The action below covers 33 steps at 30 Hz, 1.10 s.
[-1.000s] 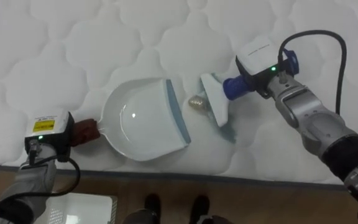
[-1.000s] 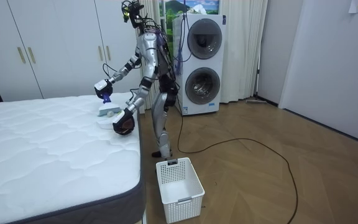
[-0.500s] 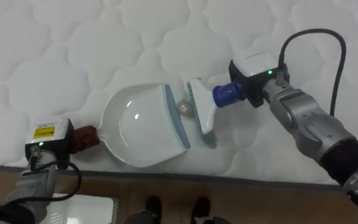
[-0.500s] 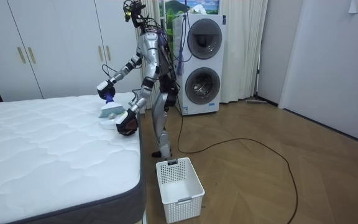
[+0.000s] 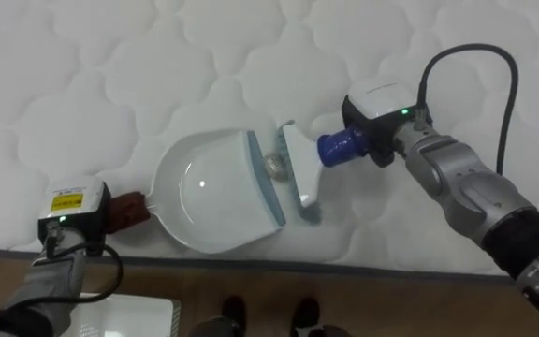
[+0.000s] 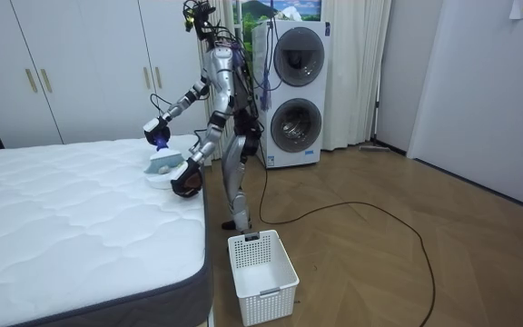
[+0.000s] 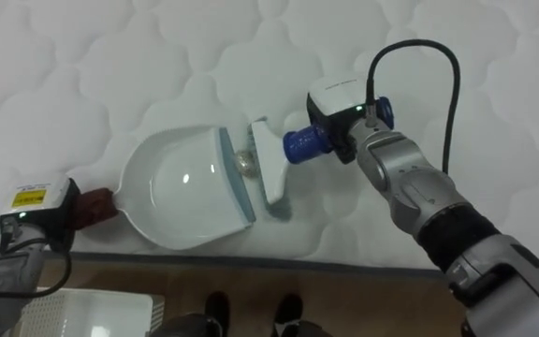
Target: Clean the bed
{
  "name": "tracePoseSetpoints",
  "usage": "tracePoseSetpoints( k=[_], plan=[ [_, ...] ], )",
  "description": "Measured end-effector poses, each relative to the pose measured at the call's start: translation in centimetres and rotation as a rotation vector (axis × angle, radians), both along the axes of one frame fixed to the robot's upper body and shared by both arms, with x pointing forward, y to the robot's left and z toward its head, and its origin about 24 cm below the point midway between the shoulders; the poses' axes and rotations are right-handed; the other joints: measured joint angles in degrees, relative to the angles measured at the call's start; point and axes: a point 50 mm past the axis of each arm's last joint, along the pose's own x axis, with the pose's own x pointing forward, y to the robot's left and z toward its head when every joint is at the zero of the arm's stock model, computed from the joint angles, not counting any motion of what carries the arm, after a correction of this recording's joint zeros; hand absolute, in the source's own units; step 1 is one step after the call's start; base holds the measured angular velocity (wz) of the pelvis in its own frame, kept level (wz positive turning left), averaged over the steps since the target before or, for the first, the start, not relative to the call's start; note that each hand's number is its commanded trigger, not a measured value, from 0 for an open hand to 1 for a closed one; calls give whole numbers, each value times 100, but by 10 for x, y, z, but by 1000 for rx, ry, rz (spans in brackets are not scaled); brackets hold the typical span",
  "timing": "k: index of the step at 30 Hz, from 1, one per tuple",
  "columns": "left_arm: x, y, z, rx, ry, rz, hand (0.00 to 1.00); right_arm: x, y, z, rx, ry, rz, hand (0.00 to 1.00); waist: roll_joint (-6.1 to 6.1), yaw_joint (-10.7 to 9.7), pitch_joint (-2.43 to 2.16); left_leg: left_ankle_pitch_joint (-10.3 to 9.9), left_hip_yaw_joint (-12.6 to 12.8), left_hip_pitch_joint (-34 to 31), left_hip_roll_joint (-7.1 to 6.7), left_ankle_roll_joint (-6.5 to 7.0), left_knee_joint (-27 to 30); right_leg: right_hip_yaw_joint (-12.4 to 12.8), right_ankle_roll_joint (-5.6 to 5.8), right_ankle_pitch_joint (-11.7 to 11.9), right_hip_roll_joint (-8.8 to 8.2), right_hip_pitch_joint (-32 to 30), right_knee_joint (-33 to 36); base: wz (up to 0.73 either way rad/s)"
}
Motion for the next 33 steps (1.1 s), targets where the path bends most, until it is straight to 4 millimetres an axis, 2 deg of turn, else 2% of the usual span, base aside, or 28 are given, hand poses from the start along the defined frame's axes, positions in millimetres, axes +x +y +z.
tracePoseSetpoints(
  k=[6, 33],
  plan=[
    [-3, 1, -3, 2, 13, 6, 100, 0, 2, 1, 3, -2, 11, 100, 41, -7, -42, 9, 15, 30, -2, -7, -32, 14, -4, -3, 0, 13, -1, 0],
    [-6, 2, -6, -10, 45, 7, 100, -4, 17, 6, 66, 14, 85, 100, 34, -43, -48, 92, 10, 104, -83, 12, -209, -16, 20, -26, -77, 23, -13, 1]
  ],
)
